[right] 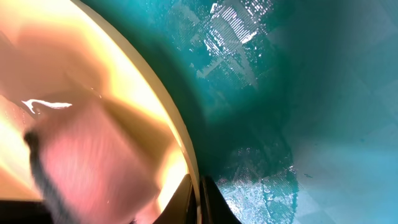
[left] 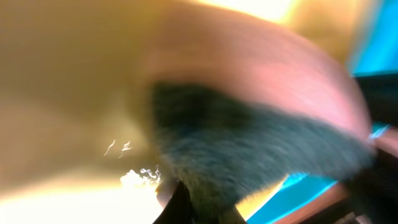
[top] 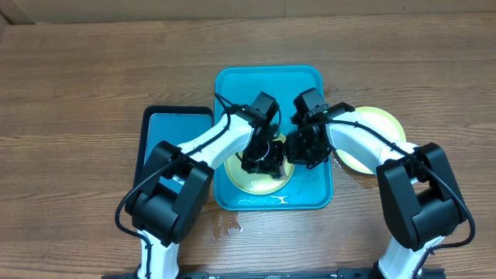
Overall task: Clean dirty plates on tray and stack at the side
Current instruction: 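Scrub the yellow plate with the sponge held in the left gripper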
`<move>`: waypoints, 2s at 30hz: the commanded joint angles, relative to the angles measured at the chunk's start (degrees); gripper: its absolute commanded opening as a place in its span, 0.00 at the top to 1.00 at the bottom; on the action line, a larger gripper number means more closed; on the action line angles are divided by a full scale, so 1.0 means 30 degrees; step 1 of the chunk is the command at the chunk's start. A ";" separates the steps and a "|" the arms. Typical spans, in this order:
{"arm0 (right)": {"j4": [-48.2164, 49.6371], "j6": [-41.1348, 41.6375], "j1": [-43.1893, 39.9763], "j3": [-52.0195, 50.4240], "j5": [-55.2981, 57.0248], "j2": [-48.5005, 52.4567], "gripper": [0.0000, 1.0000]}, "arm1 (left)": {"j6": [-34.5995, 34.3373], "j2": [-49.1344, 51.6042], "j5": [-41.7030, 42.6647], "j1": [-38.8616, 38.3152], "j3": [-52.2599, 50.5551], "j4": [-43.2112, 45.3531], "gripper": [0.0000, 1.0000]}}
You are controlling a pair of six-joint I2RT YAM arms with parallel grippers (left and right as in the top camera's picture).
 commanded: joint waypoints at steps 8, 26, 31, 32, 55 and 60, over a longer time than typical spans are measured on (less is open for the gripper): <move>0.0066 0.0022 -0.0015 -0.0015 0.0882 0.0481 0.96 | -0.2142 0.0561 -1.0418 0.2135 0.0270 -0.4758 0.96; 0.0044 0.0022 -0.0015 -0.0015 0.0882 0.0481 0.96 | 0.0291 0.0699 -0.4728 0.2251 0.1705 -0.0605 0.96; 0.0000 0.0022 -0.0015 -0.0015 0.0882 0.0481 0.96 | -0.0408 0.1792 0.1020 0.1574 0.1508 0.2295 0.96; -0.0015 0.0022 -0.0015 -0.0015 0.0882 0.0481 0.96 | -0.0597 0.2047 0.1515 0.1435 0.1508 0.2565 0.96; -0.0007 0.0022 -0.0015 -0.0015 0.0882 0.0481 0.96 | -0.0066 0.0117 -1.1803 0.1683 0.1537 -0.5865 0.96; -0.0087 0.0022 -0.0015 -0.0015 0.0882 0.0481 0.96 | -0.0415 -0.1705 -1.0630 0.2106 0.1552 -0.6215 0.96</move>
